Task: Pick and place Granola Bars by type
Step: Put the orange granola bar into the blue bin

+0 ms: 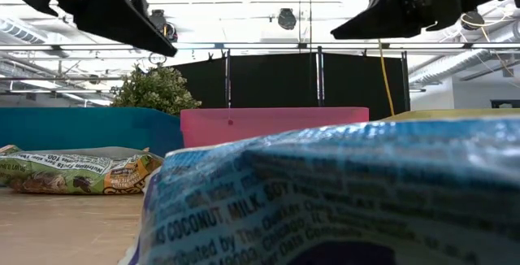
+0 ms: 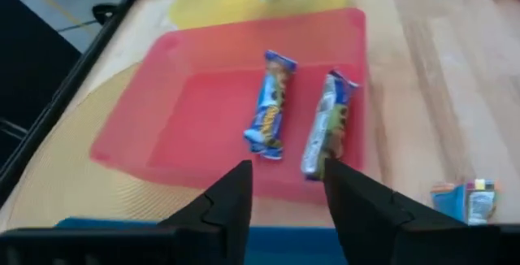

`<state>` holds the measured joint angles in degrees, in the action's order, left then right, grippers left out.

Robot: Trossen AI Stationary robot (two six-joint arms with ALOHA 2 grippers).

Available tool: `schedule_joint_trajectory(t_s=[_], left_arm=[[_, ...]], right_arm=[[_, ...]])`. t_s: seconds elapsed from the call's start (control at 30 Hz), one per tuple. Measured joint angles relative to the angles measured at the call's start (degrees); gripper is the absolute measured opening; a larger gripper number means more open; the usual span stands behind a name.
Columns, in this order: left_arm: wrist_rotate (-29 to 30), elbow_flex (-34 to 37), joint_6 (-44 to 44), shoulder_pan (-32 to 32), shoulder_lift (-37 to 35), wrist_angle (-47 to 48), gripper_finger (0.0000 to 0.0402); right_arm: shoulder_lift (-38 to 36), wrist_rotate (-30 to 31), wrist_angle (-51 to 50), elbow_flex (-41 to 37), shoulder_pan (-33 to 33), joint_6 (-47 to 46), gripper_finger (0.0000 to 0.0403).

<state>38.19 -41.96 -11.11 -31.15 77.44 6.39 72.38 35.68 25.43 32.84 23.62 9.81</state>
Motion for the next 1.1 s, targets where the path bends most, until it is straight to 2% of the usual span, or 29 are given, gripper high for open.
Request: schedule_joint_trajectory(t_s=[0.13,0.3,0.4,0.63,0.83,1.1], left_arm=[[-2.0,-6.5,-1.7,-1.3,5.8,3.9,0.0189],[-3.5,-11.6,-9.6,-3.1,10.6,9.5,0.0204],[-3.7,-11.8,-11.3,-4.5,13.2,10.1,0.0204],[-9.9,-11.8,-17.7,-8.9,17.1,12.9,0.0205],[-9.5,-11.8,-24.9,-12.2,17.1,13.7,0.0205],[-11.2,-11.8,-27.0,-14.1,17.1,17.4,0.0205]], right_arm=[[0.0,0.0,-0.2,0.0,0.0,1.2,0.0001],[0.0,0.0,-0.8,0.0,0.0,2.0,0.0001],[0.0,0.0,-0.7,0.0,0.0,2.0,0.0001],[0.0,0.1,-0.4,0.0,0.0,3.3,0.0000],[0.0,0.1,-0.4,0.0,0.0,2.9,0.0000],[0.0,0.1,-0.5,0.0,0.0,4.3,0.0000]])
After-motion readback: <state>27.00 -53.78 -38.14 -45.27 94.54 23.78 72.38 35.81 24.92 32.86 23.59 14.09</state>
